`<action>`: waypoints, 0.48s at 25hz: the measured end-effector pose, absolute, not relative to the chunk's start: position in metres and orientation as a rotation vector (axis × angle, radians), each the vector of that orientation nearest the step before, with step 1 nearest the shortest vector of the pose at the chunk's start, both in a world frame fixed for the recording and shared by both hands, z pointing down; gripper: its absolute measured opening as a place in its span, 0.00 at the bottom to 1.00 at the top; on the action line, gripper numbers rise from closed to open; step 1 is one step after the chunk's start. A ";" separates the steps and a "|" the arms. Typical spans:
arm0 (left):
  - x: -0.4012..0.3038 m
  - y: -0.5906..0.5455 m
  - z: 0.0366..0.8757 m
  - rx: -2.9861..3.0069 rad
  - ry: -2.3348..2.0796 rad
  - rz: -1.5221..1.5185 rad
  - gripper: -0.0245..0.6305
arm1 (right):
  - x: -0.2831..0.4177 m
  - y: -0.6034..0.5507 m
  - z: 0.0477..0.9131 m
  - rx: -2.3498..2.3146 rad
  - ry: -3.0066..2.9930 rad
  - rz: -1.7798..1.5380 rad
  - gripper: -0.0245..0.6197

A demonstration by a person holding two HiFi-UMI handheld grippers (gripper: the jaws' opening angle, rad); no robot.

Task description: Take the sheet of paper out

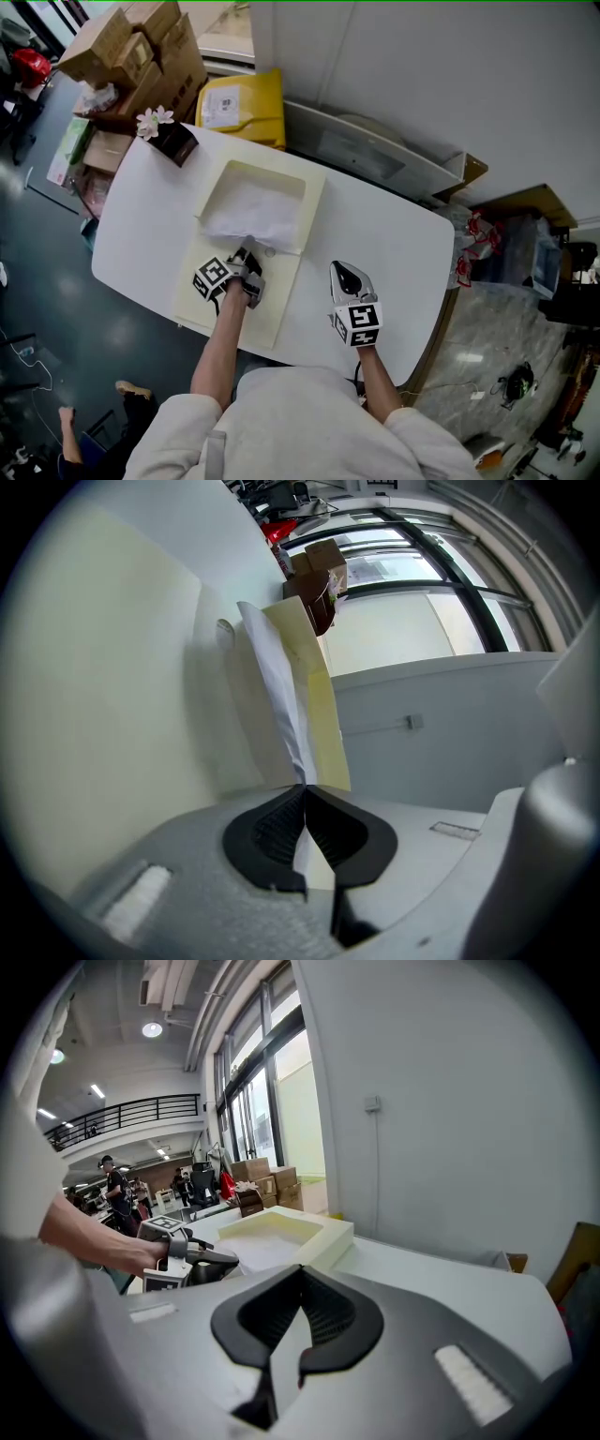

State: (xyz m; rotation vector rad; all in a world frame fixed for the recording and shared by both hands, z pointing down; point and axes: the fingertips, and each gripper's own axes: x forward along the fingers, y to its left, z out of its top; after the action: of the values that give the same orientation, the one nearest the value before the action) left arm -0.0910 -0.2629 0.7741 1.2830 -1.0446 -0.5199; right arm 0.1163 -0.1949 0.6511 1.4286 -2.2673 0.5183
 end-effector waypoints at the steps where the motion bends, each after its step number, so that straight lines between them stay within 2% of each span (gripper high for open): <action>1: -0.093 -0.258 0.775 1.280 -1.046 -0.520 0.05 | 0.114 -0.194 0.650 1.423 -2.272 0.514 0.04; 12: -0.118 -0.212 0.766 1.293 -1.058 -0.523 0.05 | 0.083 -0.185 0.641 1.360 -2.324 0.463 0.04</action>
State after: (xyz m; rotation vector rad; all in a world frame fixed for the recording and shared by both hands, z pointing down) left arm -0.1183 -0.2115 0.7665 1.2933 -1.0579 -0.5232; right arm 0.0834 -0.1852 0.6407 1.3602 -2.3241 0.4631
